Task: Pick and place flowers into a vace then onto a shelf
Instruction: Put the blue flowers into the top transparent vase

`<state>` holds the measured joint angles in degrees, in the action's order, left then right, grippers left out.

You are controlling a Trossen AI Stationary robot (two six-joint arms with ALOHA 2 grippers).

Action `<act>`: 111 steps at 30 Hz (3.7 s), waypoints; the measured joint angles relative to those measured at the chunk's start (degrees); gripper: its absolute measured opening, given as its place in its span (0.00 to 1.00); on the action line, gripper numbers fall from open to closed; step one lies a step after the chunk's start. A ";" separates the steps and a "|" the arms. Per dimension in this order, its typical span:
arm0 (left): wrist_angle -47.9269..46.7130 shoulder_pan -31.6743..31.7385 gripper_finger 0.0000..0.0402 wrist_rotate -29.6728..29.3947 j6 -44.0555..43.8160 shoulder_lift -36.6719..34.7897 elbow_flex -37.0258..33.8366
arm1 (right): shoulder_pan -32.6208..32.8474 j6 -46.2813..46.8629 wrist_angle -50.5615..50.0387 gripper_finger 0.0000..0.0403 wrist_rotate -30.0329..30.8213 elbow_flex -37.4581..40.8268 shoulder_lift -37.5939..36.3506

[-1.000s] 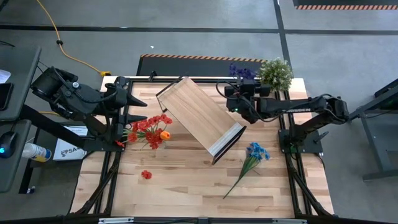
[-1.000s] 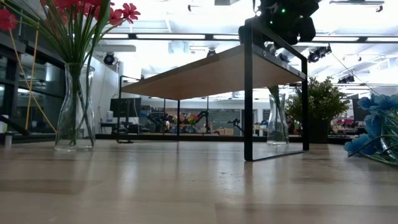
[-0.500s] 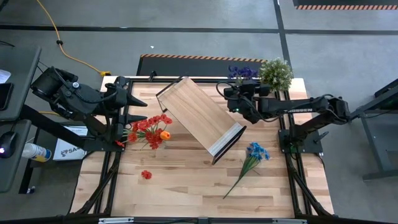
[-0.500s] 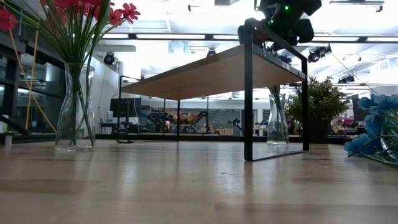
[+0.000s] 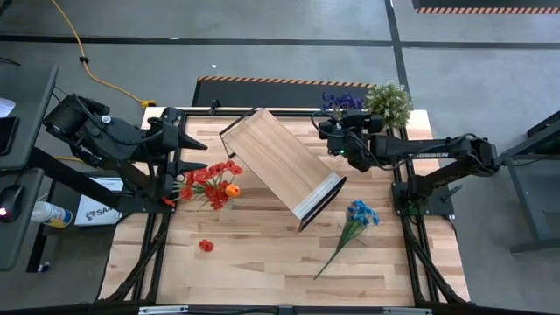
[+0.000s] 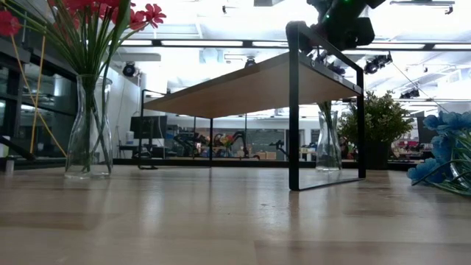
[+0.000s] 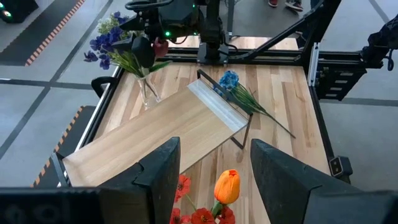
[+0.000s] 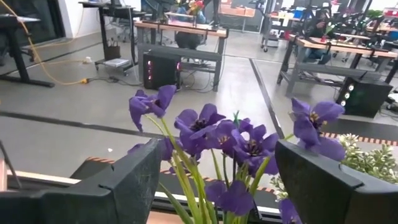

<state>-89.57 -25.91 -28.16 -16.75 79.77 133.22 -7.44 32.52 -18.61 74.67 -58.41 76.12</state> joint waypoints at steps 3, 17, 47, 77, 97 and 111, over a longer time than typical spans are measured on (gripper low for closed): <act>0.01 0.01 0.57 -0.01 0.00 0.00 -0.01 | 0.00 -0.01 0.45 0.75 0.02 0.00 -0.07; -0.01 0.02 0.57 0.00 0.00 0.00 -0.01 | -4.36 -0.01 0.47 0.75 -4.67 0.00 -0.09; -0.18 0.00 0.57 0.00 1.72 0.00 0.01 | -4.81 -7.84 10.46 0.75 -7.13 0.00 -1.96; -0.40 0.00 0.57 0.51 1.49 0.02 0.01 | 10.44 -30.56 35.21 0.75 -32.14 0.00 -16.97; -0.42 0.00 0.57 1.98 -2.96 0.02 0.01 | 38.79 28.36 4.65 0.75 -60.16 -0.04 -20.28; -0.45 0.02 0.57 2.21 -4.71 0.02 0.01 | 49.79 65.94 -11.41 0.75 -65.80 -0.03 -16.17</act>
<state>-90.02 -25.89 -25.96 -21.46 79.79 133.23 42.35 98.46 -30.02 8.87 -58.44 59.95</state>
